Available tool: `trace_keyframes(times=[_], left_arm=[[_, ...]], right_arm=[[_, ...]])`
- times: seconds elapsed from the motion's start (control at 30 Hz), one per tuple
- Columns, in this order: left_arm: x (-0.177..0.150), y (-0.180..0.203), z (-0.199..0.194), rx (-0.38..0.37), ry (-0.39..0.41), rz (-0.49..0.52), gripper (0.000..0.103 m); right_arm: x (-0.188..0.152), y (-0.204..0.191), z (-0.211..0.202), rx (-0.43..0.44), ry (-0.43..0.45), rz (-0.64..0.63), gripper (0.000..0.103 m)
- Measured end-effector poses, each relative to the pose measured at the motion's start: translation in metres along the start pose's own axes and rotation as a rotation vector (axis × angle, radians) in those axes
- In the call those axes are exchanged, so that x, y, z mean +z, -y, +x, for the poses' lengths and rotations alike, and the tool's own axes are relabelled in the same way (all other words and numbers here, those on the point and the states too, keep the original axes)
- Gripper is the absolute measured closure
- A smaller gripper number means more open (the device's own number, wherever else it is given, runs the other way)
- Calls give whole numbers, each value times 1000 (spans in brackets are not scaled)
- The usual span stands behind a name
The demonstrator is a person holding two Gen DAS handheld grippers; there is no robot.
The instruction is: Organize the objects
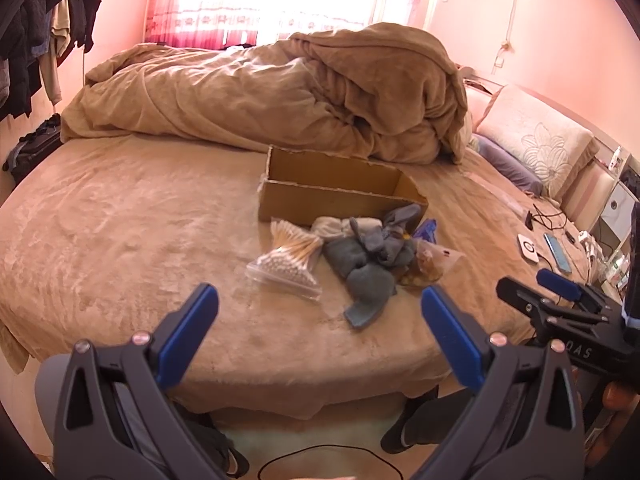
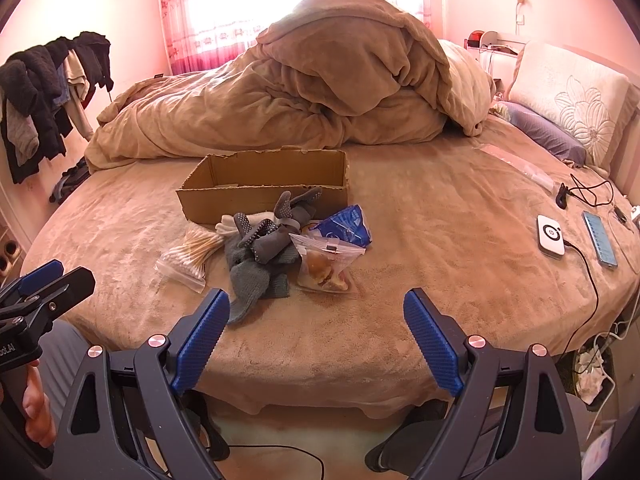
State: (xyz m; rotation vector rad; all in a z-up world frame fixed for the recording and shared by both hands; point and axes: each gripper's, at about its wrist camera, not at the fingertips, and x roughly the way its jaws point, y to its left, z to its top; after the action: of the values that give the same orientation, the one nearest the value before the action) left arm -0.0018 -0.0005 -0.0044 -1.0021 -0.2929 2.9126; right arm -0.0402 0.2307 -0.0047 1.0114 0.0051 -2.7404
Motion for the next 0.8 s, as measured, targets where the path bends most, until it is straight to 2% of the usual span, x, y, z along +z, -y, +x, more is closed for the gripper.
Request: trace_keyframes(times=[0.8], left_arm=[[3,0,3,0,-7,0,1]], right_arm=[[1,-1,2,0,-3,0,12]])
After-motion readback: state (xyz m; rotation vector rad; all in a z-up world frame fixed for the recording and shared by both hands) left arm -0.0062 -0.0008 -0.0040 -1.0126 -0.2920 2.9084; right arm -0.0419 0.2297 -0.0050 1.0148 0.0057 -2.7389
